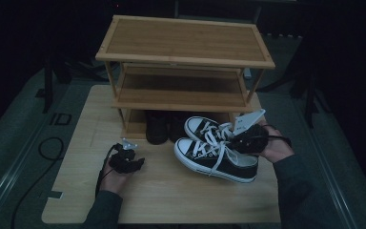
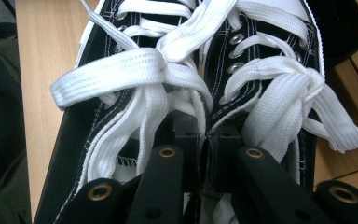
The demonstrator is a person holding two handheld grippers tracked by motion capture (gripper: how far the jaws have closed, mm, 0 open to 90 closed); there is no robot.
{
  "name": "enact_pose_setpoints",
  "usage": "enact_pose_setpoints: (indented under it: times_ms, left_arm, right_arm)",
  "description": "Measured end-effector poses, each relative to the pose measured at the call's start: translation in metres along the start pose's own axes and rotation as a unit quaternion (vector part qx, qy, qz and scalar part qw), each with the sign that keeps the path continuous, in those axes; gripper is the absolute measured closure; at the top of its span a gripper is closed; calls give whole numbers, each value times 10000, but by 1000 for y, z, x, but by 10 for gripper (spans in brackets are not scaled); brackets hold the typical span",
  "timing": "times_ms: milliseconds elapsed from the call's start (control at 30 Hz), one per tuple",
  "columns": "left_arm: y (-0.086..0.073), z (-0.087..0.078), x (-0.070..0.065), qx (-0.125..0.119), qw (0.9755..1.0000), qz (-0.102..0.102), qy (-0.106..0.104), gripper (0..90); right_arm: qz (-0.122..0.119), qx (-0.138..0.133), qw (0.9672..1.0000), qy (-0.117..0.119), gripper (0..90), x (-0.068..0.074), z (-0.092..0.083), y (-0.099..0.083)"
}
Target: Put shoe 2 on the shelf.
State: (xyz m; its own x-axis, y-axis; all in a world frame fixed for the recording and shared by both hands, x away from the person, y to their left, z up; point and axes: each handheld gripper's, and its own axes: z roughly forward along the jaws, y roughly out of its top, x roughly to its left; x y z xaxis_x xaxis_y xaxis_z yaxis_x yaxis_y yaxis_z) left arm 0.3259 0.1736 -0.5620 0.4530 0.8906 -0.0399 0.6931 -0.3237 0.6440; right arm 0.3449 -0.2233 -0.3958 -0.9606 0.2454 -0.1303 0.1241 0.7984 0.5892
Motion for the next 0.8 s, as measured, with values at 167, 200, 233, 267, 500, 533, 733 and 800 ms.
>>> enact_pose_setpoints:
  times_ms: [167, 200, 233, 267, 500, 533, 733, 800]
  left_arm:
    - [0, 0, 0, -1, 10000, -4, -10, 541]
    - [0, 0, 0, -3, 10000, -7, -11, 541]
    - [0, 0, 0, -2, 10000, -5, -12, 541]
    - [0, 0, 0, -3, 10000, -6, -12, 541]
    - [0, 0, 0, -4, 10000, -3, -12, 541]
    - [0, 0, 0, -4, 10000, -2, -11, 541]
    - [0, 0, 0, -6, 10000, 3, -16, 542]
    - [0, 0, 0, -5, 10000, 3, -15, 541]
  right_arm:
    - [-35, -93, 9999, 48, 849, 0, -2, 3]
    - [-59, -117, 9999, 54, 849, 0, -3, 4]
    - [-74, -129, 9999, 56, 849, 0, -4, 5]
    - [-84, -139, 9998, 66, 849, 0, -4, 6]
    - [-134, -246, 9994, 181, 849, 2, -9, 12]
    - [-150, -255, 9994, 195, 849, 2, -9, 13]
    - [-246, -240, 9993, 175, 849, 3, -12, 19]
    - [-266, -239, 9992, 197, 848, 3, -12, 21]
